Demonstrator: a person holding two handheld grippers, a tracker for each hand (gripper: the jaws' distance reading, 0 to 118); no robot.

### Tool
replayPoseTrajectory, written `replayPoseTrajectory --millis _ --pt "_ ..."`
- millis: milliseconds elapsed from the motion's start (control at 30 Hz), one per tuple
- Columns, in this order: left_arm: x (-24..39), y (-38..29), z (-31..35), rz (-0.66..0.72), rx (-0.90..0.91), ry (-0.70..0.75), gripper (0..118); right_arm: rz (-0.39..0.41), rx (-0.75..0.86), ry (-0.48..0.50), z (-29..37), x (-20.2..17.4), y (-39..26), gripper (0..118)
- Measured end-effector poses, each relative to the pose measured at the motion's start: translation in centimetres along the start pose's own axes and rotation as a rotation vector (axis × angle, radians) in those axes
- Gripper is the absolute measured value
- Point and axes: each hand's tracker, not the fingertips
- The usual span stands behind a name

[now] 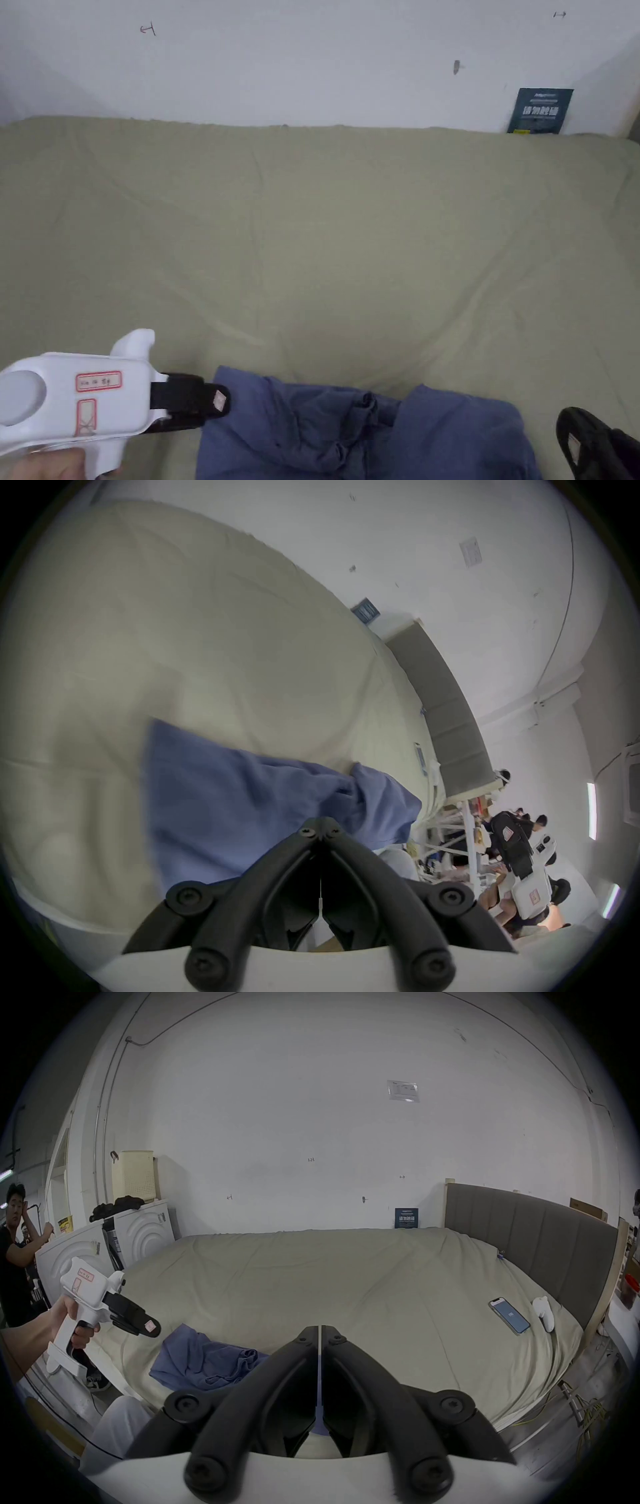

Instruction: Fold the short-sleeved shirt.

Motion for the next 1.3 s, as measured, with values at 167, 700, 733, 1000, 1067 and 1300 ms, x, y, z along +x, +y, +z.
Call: replayPoseTrajectory --millis 167,700,733,1000,1067,1300 --pt "-3.0 0.0 -0.5 0.038 -0.027 -0.03 38 0.012 -0.016 0.012 -0.5 -0.9 0.0 4" --pt "-5.0 1.1 -10.7 0.172 -0.157 -0.339 27 0.027 -0.005 -0.05 -0.3 -0.6 -0.1 4" --pt "-4.9 1.0 -11.0 0.171 -0.165 -0.308 13 0.021 0.011 -0.058 -0.1 -0.5 0.0 4" --pt "-4.8 -0.1 -8.2 0.207 -0.122 -0.27 12 0.022 0.085 -0.133 1.3 0.4 1.1 4" --pt "-5.0 -0.1 -6.2 0.2 -0.1 -0.258 12 0.029 0.128 -0.169 1.7 0.6 1.5 4" --pt "-7.3 0.3 2.3 0.211 0.026 -0.063 12 0.003 0.183 -0.188 1.5 1.0 2.8 4"
